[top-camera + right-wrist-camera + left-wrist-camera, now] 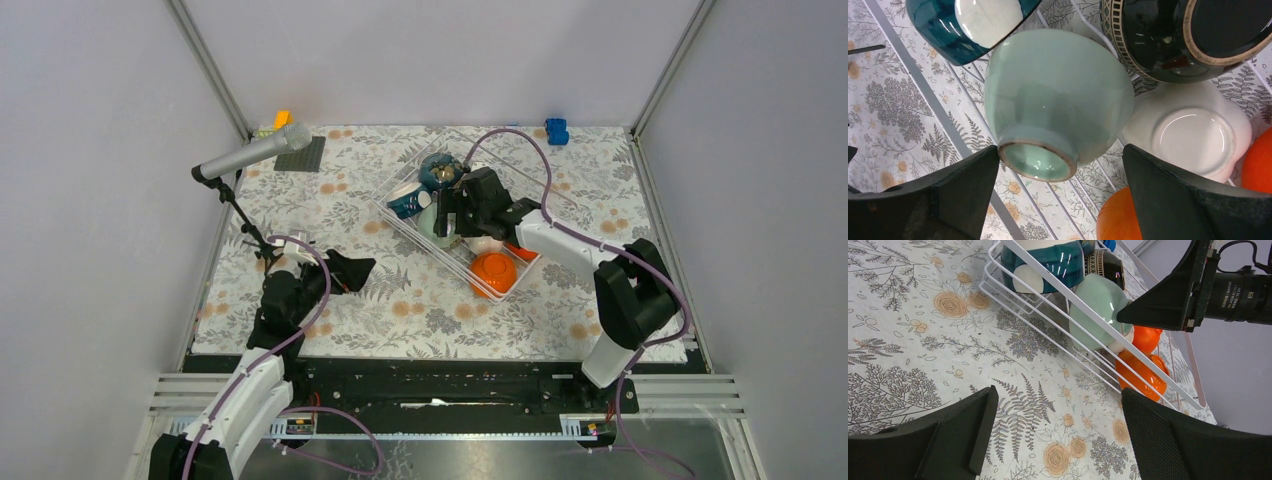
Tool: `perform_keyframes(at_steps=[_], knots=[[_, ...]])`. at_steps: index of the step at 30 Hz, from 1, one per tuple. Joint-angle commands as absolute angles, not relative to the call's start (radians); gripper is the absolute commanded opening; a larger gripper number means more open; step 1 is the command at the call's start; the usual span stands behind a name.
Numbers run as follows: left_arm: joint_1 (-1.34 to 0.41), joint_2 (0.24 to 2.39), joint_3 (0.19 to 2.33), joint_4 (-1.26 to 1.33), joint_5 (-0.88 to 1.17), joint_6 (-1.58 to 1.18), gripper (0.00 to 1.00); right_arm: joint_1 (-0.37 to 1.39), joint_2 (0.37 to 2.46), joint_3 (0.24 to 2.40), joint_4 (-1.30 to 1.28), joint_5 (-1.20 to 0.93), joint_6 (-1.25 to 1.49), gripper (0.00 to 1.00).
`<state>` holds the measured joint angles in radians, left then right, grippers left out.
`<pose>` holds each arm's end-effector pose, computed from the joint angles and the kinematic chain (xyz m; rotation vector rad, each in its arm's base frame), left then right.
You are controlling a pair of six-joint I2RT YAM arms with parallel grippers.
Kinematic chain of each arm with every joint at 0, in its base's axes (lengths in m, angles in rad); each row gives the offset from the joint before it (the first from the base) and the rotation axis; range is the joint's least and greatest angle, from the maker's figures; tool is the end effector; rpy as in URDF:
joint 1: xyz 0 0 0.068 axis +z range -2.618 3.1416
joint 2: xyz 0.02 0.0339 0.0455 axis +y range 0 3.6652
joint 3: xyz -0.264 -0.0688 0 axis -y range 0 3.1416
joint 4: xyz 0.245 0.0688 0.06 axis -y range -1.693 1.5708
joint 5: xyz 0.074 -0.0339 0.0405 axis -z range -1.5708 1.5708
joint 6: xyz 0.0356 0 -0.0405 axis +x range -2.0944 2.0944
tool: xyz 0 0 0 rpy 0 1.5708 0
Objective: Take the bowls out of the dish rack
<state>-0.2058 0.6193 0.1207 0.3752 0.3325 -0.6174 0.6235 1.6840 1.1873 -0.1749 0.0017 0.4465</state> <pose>0.1501 -0.0432 0.1890 -0.1036 1.7662 -0.8879 0.3082 0.2216 0.2436 -0.2029 2.2971 0.5657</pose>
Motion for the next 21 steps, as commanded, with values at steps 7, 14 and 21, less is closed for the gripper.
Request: perform_keyframes(at_steps=[7, 14, 21], knots=[[-0.207, 0.62, 0.117, 0.439, 0.345, -0.608, 0.99, 0.633, 1.723, 1.238, -0.174, 0.044, 0.47, 0.89], [-0.207, 0.618, 0.115, 0.439, 0.344, -0.608, 0.99, 0.615, 1.677, 1.189, -0.148, 0.026, 0.493, 0.53], [-0.207, 0.618, 0.11, 0.451, 0.355, -0.617, 0.99, 0.543, 1.622, 1.103, -0.091, -0.1, 0.526, 0.44]])
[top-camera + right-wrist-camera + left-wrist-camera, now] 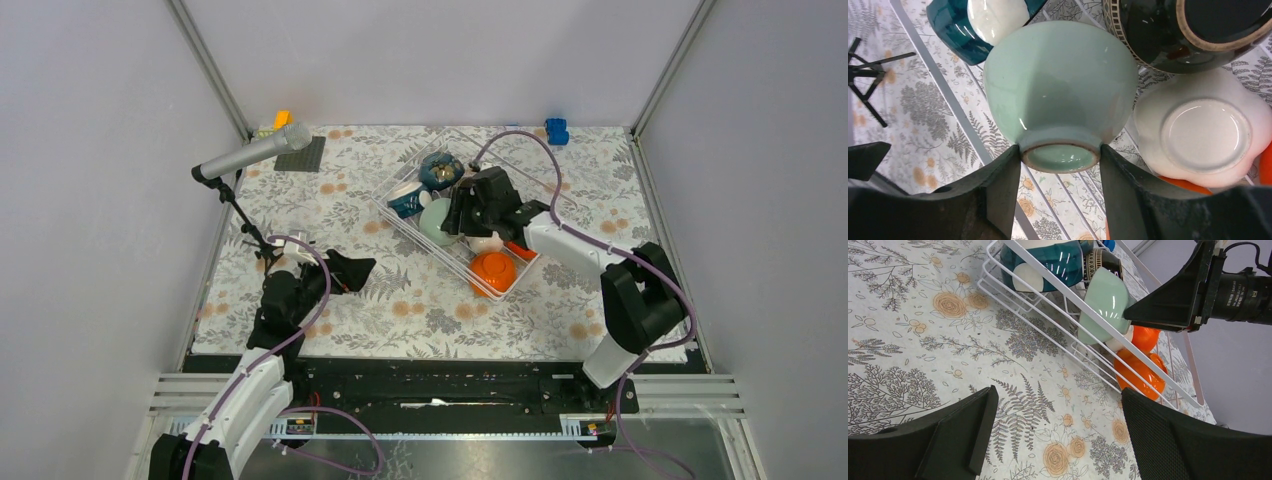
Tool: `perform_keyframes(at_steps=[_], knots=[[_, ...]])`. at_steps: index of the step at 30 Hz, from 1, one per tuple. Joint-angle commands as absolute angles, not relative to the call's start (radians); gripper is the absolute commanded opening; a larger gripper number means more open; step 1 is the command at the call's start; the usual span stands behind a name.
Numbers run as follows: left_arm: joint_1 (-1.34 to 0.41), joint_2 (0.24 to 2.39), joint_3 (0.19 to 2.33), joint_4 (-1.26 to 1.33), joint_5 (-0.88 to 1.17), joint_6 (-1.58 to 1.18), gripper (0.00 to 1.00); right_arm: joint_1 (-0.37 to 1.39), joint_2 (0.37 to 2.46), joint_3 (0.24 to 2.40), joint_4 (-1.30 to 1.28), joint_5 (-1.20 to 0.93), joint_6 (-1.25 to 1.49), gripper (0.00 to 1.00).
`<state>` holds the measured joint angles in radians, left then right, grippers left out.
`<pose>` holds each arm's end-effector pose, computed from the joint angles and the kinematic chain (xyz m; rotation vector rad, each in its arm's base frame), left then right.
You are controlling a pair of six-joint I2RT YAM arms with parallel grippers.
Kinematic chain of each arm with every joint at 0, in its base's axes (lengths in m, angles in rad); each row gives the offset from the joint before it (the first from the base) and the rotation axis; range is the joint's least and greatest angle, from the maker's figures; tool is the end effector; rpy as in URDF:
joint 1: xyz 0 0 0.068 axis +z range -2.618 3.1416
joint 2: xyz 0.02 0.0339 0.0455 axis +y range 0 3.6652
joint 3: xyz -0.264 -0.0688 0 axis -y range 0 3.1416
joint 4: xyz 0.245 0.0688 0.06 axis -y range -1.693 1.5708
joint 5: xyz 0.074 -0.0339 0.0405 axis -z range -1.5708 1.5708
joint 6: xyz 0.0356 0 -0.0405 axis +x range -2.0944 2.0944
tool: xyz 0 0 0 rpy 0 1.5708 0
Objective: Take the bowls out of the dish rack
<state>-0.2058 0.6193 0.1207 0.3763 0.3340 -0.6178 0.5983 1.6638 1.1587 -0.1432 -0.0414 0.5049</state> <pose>0.1501 -0.0432 0.1891 -0.1025 1.7654 -0.8895 0.3093 0.2126 0.2442 -0.1309 2.2942 0.6390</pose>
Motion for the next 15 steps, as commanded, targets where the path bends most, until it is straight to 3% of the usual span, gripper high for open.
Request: perform_keyframes(at_steps=[1, 15], knots=[[-0.207, 0.623, 0.107, 0.462, 0.361, -0.624, 0.99, 0.529, 1.615, 1.088, -0.078, -0.12, 0.529, 0.43], [-0.371, 0.912, 0.33, 0.531, 0.289, -0.742, 0.98, 0.393, 1.572, 0.896, 0.147, -0.368, 0.561, 0.43]])
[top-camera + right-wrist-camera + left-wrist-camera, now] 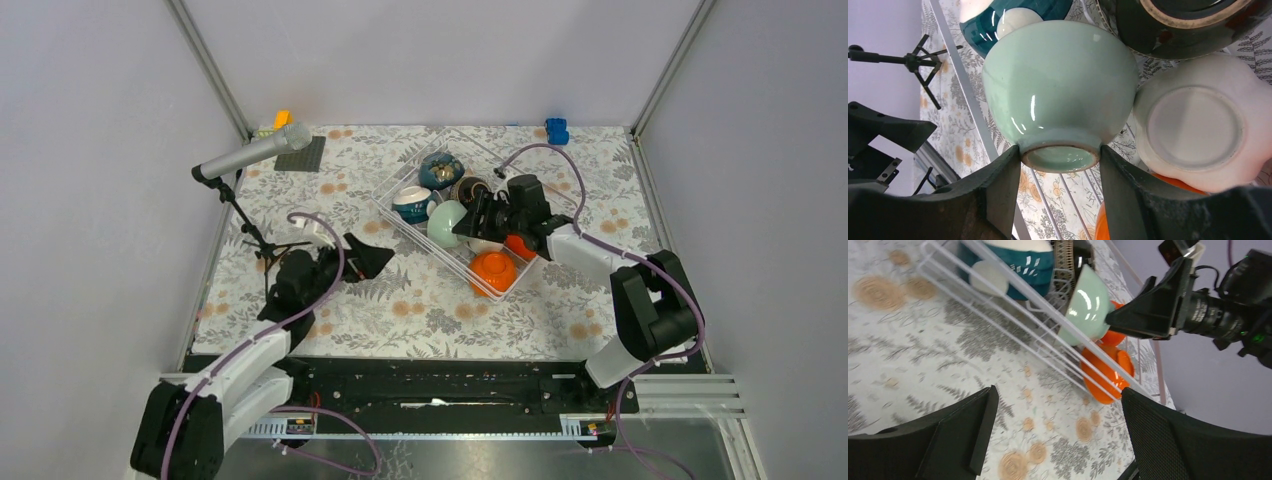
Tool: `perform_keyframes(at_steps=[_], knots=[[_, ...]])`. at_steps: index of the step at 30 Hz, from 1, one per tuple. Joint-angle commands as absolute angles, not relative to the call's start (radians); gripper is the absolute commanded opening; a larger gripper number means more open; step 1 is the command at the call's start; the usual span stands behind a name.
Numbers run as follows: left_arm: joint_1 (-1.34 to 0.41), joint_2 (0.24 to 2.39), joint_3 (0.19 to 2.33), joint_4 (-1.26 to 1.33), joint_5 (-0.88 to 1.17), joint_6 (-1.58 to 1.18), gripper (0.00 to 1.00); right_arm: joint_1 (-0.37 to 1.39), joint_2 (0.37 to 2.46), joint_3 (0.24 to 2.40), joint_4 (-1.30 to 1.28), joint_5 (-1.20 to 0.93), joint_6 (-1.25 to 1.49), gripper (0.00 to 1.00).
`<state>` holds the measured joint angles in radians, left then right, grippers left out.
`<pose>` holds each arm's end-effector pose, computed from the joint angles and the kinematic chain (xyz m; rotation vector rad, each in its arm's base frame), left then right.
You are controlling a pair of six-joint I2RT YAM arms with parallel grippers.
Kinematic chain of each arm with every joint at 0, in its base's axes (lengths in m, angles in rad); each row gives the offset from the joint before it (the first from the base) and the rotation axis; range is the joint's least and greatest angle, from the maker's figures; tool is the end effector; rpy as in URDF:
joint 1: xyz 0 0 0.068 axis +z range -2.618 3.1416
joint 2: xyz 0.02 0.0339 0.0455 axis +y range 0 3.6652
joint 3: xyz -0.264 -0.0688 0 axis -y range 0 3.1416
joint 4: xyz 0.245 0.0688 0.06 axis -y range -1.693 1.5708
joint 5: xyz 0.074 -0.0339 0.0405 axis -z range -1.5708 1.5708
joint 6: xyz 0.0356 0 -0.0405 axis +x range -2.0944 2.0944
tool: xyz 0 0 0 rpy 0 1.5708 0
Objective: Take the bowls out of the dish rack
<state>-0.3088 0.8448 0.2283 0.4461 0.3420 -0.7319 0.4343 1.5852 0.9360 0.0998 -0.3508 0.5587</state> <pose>0.1729 -0.0677 0.2000 -0.1241 1.8486 -1.0428 0.3095 0.1570 0.2211 -0.0822 2.2338 0.9403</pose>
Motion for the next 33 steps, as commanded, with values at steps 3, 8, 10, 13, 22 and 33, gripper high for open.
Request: perform_keyframes(at_steps=[3, 8, 10, 13, 22, 33], knots=[[-0.43, 1.0, 0.409, 0.524, 0.254, -0.709, 0.95, 0.383, 1.579, 0.891, 0.159, -0.386, 0.554, 0.43], [-0.472, 1.155, 0.545, 0.498, 0.248, -0.66, 0.87, 0.368, 1.582, 0.888, 0.158, -0.399, 0.543, 0.43], [-0.479, 1.218, 0.598, 0.491, 0.259, -0.644, 0.85, 0.364, 1.582, 0.887, 0.158, -0.402, 0.536, 0.43], [-0.486, 1.319, 0.682, 0.468, 0.283, -0.629, 0.8, 0.359, 1.583, 0.887, 0.158, -0.408, 0.525, 0.44], [-0.491, 1.57, 0.948, 0.304, 0.355, -0.554, 0.75, 0.341, 1.588, 0.878, 0.17, -0.421, 0.516, 0.49], [-0.491, 1.742, 1.074, 0.269, 0.549, -0.571, 0.58, 0.327, 1.592, 0.87, 0.174, -0.433, 0.506, 0.61]])
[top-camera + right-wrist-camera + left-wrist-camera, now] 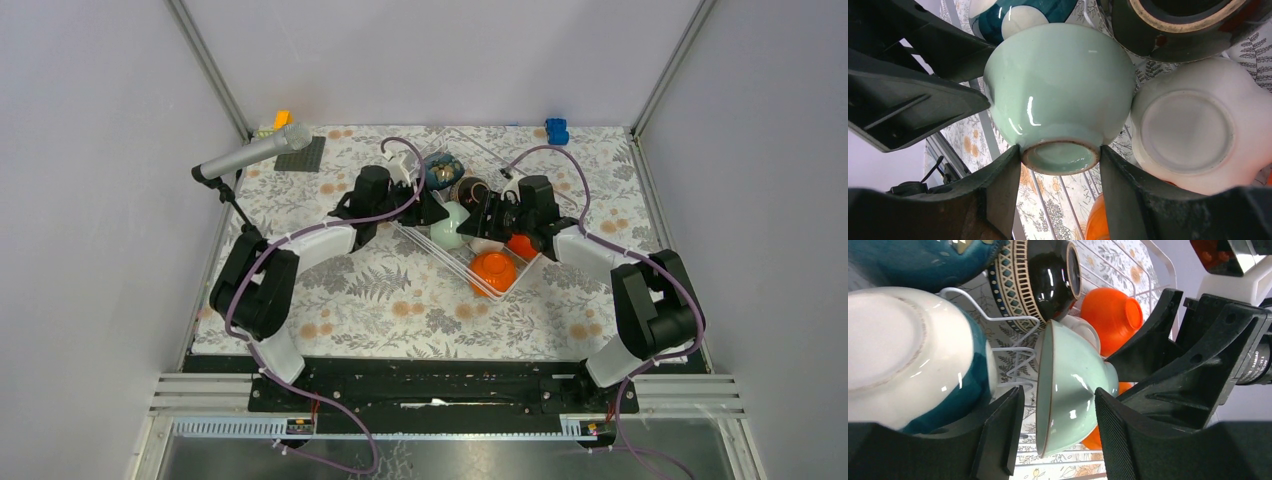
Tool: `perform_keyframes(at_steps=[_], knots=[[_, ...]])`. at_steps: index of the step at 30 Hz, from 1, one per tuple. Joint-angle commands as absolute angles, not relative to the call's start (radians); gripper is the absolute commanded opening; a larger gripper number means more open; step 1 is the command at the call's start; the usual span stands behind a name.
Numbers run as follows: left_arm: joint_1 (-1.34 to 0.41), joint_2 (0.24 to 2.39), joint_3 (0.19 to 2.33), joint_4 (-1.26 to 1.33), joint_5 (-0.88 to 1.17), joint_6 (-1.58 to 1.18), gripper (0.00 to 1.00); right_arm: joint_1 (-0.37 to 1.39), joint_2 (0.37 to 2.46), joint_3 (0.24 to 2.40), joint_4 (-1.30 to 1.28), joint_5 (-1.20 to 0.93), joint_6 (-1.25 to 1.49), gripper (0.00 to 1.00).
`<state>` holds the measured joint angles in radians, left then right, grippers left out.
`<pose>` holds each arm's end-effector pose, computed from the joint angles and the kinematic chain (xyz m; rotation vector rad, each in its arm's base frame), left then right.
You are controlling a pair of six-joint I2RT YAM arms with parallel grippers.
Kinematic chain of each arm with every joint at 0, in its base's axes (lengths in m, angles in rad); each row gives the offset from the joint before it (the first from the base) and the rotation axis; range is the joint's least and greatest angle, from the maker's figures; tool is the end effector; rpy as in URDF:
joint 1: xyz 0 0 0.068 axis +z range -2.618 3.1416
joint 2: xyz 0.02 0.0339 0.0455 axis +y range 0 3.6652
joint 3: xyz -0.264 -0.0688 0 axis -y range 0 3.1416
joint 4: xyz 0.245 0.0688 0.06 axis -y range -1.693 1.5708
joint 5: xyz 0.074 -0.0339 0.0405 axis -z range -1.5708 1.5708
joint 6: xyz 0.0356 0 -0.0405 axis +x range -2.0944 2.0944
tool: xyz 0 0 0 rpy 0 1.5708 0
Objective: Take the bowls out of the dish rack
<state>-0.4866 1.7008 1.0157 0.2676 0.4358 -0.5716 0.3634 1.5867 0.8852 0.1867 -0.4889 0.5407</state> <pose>0.3280 -0.1905 0.2236 0.2131 2.1128 -1.0918 0.3136 0.1371 0.2133 -0.1225 2.1921 1.0410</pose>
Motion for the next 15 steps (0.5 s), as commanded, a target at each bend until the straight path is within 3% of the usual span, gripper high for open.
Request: perform_keyframes(at_steps=[1, 11, 15], knots=[[-0.491, 1.75, 1.077, 0.276, 0.568, -0.58, 0.56, 0.327, 1.588, 0.869, 0.175, -0.432, 0.506, 0.62], [-0.494, 1.764, 1.047, 0.412, 0.704, -0.671, 0.44, 0.317, 1.555, 0.853, 0.178, -0.442, 0.512, 0.66], [-0.495, 1.763, 1.033, 0.44, 0.713, -0.685, 0.36, 0.316, 1.52, 0.83, 0.195, -0.447, 0.513, 0.75]])
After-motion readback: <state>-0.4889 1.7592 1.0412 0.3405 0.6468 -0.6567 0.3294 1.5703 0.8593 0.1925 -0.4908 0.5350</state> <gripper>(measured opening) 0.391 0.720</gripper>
